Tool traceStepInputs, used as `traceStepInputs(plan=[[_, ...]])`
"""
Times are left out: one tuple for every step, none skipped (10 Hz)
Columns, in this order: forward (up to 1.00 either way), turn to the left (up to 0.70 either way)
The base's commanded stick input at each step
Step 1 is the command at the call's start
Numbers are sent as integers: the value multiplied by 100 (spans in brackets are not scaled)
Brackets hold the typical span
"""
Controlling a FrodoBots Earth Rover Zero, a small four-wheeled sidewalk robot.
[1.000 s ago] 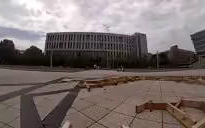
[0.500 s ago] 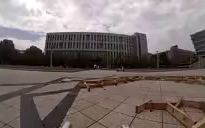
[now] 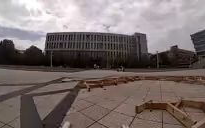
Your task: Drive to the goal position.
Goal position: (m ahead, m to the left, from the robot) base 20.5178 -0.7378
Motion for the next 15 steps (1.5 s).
traceStepInputs(plan=[[6, 1], [6, 1], [6, 0], [6, 1], [6, 1], [6, 1], [6, 0], [6, 1], [6, 1], [6, 0], [6, 0], [6, 1], [6, 1], [6, 0], [6, 1]])
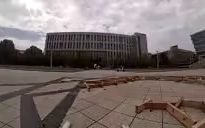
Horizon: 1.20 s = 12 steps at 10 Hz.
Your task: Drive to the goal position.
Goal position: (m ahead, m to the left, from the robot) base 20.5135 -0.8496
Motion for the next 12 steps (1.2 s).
traceStepInputs(plan=[[6, 1], [6, 0], [6, 0], [6, 0], [6, 1], [6, 1], [6, 1], [6, 0], [6, 1], [6, 1], [6, 0], [6, 0]])
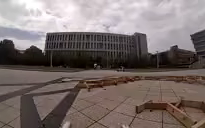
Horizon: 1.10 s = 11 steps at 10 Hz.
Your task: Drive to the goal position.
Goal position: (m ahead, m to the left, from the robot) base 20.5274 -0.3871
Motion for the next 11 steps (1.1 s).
traceStepInputs(plan=[[6, 0], [6, 0], [6, 0], [6, 1], [6, 0], [6, 0], [6, 0], [6, 0], [6, 0], [6, 0], [6, 1]])
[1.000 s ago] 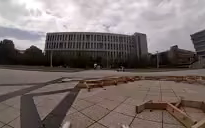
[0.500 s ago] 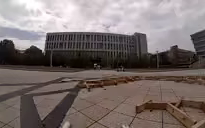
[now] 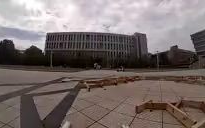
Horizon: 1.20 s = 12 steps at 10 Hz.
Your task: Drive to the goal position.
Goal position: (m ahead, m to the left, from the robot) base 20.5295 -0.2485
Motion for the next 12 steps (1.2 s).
traceStepInputs(plan=[[6, 0], [6, 0], [6, 0], [6, 0], [6, 0], [6, 1], [6, 1], [6, 0], [6, 1], [6, 0], [6, 0], [6, 0]])
